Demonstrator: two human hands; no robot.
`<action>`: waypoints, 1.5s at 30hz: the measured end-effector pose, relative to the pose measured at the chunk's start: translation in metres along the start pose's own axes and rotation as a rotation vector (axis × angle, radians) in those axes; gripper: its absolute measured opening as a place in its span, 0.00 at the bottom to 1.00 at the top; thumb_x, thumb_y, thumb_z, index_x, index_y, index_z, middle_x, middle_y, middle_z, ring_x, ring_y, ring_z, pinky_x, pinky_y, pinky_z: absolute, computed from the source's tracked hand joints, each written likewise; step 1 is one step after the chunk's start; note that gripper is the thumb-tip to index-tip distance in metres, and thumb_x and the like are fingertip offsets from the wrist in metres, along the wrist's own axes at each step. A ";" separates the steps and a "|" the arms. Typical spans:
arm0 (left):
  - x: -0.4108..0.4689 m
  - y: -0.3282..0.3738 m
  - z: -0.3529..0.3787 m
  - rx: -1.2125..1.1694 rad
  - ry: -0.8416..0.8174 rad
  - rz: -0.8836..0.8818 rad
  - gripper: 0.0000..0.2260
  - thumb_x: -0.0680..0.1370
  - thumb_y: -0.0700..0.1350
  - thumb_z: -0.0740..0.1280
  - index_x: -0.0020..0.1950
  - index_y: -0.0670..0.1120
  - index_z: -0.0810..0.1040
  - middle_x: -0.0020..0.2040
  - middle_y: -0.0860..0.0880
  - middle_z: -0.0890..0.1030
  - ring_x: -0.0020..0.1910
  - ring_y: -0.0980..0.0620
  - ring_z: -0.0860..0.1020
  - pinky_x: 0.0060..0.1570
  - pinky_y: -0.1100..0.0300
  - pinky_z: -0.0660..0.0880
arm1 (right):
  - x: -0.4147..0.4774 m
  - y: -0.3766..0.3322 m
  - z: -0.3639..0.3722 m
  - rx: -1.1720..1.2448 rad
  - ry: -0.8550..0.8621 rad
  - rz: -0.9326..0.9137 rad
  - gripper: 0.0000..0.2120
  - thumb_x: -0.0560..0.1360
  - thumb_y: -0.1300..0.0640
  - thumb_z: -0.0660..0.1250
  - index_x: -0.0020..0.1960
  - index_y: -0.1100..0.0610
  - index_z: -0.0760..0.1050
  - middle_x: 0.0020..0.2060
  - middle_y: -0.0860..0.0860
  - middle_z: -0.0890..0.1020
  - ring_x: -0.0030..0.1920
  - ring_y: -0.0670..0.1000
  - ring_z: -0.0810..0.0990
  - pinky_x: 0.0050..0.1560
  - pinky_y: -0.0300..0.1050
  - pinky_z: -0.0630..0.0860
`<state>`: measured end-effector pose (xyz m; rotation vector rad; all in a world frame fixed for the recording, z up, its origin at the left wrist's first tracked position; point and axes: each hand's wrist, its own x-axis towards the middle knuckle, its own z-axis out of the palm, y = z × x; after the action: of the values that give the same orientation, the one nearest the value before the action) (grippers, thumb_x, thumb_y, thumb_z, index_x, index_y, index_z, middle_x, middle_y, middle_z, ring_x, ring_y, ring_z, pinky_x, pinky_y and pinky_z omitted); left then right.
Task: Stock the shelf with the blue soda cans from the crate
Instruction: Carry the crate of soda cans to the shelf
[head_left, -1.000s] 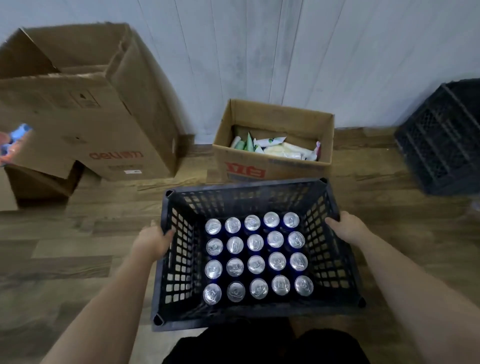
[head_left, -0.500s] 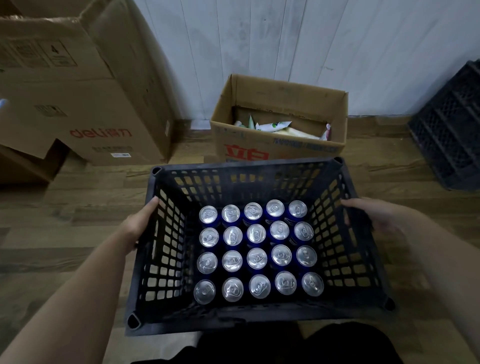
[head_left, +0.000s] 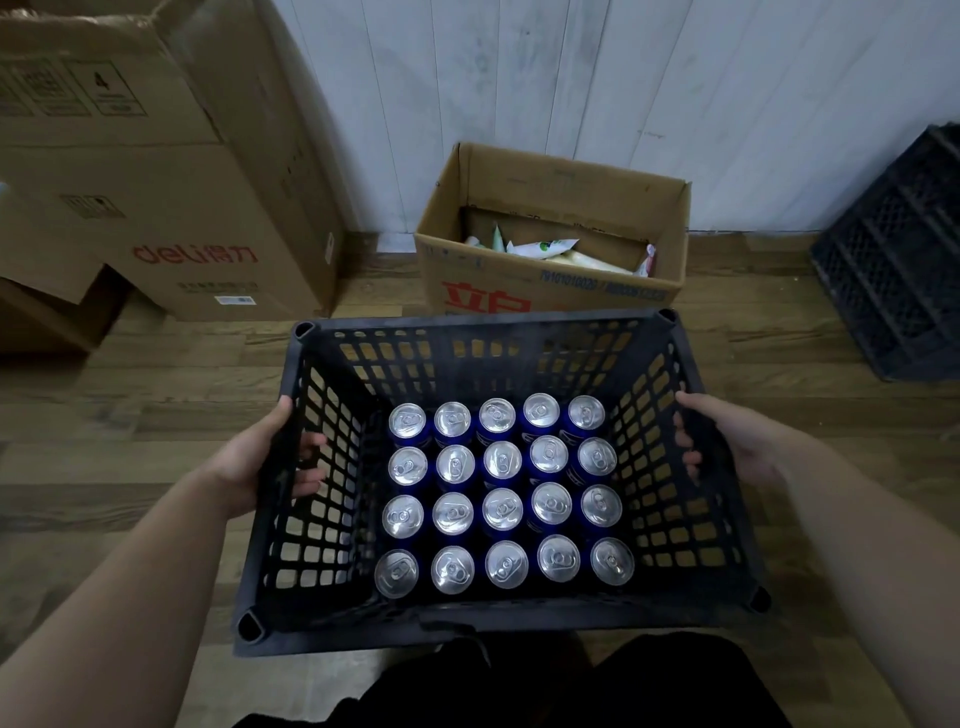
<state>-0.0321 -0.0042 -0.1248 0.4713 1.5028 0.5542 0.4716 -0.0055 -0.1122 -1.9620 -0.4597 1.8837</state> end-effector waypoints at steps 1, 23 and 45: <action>0.001 -0.001 0.001 -0.010 -0.004 -0.004 0.27 0.79 0.63 0.55 0.59 0.41 0.75 0.45 0.44 0.78 0.43 0.43 0.80 0.50 0.46 0.78 | 0.000 0.001 0.001 0.026 -0.011 -0.002 0.16 0.78 0.44 0.63 0.41 0.56 0.70 0.31 0.53 0.72 0.30 0.52 0.68 0.35 0.46 0.70; -0.008 0.013 0.016 0.077 0.049 -0.116 0.36 0.76 0.68 0.50 0.56 0.36 0.77 0.47 0.38 0.82 0.47 0.39 0.81 0.58 0.46 0.72 | 0.000 -0.008 0.015 0.058 0.024 0.058 0.38 0.76 0.30 0.48 0.53 0.65 0.75 0.41 0.63 0.82 0.41 0.60 0.79 0.39 0.48 0.72; -0.276 0.134 -0.029 -0.059 0.169 -0.217 0.39 0.76 0.69 0.48 0.61 0.37 0.77 0.57 0.37 0.80 0.55 0.38 0.79 0.51 0.50 0.73 | -0.262 -0.130 0.065 -0.022 0.112 0.130 0.44 0.74 0.28 0.47 0.61 0.67 0.76 0.42 0.62 0.83 0.35 0.58 0.79 0.33 0.44 0.66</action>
<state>-0.0651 -0.0677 0.1754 0.2157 1.6697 0.4741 0.3976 -0.0155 0.1779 -2.1454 -0.3293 1.8390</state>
